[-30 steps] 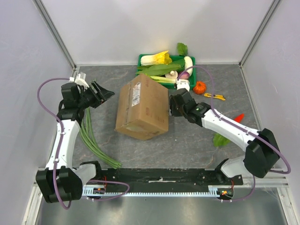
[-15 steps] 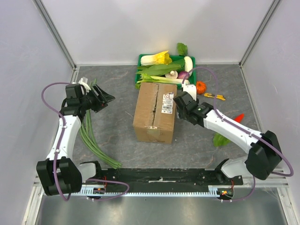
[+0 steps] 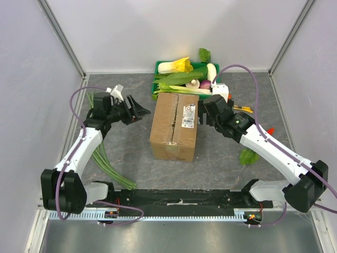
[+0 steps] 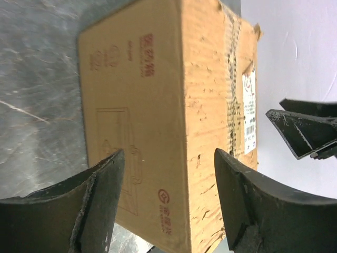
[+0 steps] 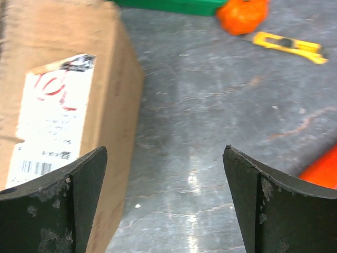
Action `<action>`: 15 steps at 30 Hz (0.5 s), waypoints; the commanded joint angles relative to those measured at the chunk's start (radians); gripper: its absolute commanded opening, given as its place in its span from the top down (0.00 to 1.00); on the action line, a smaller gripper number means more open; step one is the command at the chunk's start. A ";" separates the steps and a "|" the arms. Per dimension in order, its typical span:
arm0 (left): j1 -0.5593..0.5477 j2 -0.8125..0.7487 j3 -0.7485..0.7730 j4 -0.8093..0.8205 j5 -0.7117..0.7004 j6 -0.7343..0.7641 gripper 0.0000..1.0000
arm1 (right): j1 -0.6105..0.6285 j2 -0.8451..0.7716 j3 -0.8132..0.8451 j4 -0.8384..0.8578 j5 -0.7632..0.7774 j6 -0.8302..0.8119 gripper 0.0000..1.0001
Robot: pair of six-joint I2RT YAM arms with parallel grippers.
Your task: Unpack the express box
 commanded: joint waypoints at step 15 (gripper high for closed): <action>-0.100 0.101 0.039 0.040 0.021 -0.012 0.25 | -0.009 0.131 -0.061 0.219 -0.580 -0.005 0.25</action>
